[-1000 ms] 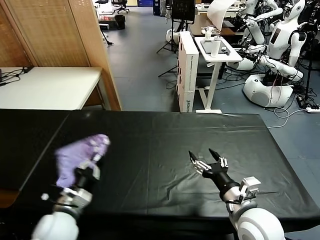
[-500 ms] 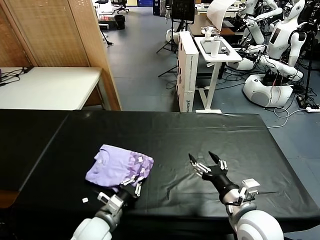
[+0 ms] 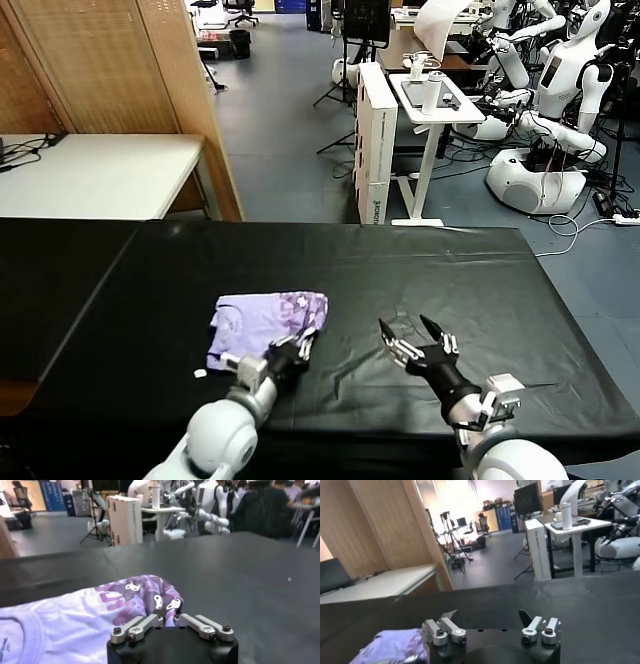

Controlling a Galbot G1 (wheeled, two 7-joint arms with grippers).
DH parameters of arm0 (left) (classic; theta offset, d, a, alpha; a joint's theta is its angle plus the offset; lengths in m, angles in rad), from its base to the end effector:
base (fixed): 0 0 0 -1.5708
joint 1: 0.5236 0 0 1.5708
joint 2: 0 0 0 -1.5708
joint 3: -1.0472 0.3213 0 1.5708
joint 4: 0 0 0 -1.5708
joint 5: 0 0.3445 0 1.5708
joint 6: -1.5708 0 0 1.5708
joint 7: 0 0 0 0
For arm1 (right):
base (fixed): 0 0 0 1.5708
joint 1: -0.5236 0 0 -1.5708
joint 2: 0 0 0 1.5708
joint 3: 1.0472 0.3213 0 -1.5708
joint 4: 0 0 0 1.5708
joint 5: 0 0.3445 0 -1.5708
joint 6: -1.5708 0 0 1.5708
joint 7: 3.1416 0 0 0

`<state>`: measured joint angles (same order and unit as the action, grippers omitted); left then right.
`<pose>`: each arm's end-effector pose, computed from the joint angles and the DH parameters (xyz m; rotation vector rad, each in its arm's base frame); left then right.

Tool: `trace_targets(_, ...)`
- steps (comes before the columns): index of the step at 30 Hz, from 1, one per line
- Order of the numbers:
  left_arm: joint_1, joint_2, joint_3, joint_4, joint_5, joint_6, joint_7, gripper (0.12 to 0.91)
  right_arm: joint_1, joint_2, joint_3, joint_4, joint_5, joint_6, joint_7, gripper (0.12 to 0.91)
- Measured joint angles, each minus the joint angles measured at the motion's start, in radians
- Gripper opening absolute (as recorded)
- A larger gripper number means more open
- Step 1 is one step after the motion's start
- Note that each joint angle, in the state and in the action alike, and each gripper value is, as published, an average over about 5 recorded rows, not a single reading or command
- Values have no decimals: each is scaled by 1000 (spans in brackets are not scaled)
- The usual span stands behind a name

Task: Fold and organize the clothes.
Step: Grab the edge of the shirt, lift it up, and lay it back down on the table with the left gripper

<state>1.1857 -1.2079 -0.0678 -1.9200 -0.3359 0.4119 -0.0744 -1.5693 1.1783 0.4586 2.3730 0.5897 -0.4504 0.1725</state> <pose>0.2546 -0.0610 -0.2786 -0.6574 -2.6991 -0.0482 0.1702 -0.0138 -0.1833 0.3541 -2.8150 -0.2841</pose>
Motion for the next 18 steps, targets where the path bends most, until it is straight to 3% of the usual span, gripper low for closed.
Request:
trace_targets(11,-128,-120,134,121,18,-15,-1,201,-59,-1,77,25,-6,-28,12,907)
trace_targets(18,-139,-153,159,146,12,-19,0,216,-60,4,83,22,-11,-33,14,907)
